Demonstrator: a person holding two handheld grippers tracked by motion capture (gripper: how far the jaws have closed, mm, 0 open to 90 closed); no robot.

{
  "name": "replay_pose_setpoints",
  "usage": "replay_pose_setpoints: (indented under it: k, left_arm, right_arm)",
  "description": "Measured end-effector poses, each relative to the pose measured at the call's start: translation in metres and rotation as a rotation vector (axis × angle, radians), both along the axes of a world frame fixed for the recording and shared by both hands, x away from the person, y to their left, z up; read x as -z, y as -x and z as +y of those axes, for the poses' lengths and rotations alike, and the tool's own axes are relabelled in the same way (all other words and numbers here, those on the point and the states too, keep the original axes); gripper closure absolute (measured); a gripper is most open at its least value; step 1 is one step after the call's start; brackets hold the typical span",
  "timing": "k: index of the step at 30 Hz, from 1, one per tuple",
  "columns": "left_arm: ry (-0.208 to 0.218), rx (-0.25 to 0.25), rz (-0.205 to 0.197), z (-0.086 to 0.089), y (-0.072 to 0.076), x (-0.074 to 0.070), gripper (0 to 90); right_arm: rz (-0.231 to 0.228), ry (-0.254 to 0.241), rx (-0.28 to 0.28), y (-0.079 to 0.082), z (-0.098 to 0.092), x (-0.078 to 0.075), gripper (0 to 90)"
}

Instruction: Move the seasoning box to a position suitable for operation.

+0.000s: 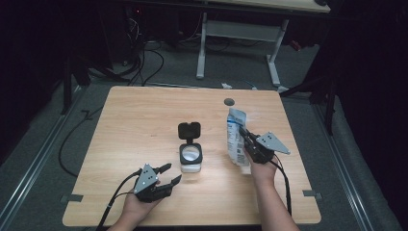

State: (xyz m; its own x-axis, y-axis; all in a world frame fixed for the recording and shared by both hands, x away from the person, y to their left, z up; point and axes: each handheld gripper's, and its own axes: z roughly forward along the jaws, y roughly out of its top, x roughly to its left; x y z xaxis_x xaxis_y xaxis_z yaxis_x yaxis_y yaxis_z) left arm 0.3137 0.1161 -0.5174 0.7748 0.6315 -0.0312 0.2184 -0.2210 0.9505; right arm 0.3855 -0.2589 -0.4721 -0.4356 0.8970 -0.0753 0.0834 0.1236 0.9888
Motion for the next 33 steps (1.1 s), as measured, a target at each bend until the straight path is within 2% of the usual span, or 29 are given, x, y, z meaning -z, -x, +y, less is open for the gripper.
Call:
replay_pose_setpoints:
  k: [6, 13, 21, 33]
  left_arm:
    - [-0.001, -0.001, 0.001, 0.002, 0.0, 0.001, 42.5]
    - [0.001, -0.001, 0.0, 0.002, 0.001, 0.001, 42.6]
    - [0.003, 0.001, 0.001, 0.002, 0.0, 0.001, 42.7]
    - [0.009, 0.0, -0.003, 0.002, 0.001, 0.0, 42.9]
  right_arm:
    - [-0.022, 0.003, 0.012, -0.007, -0.003, 0.006, 89.1]
    - [-0.014, 0.013, 0.012, -0.009, -0.002, 0.012, 88.1]
    - [-0.005, 0.004, 0.019, -0.007, -0.006, 0.014, 82.7]
    - [0.013, -0.008, 0.014, 0.003, -0.011, 0.015, 80.9]
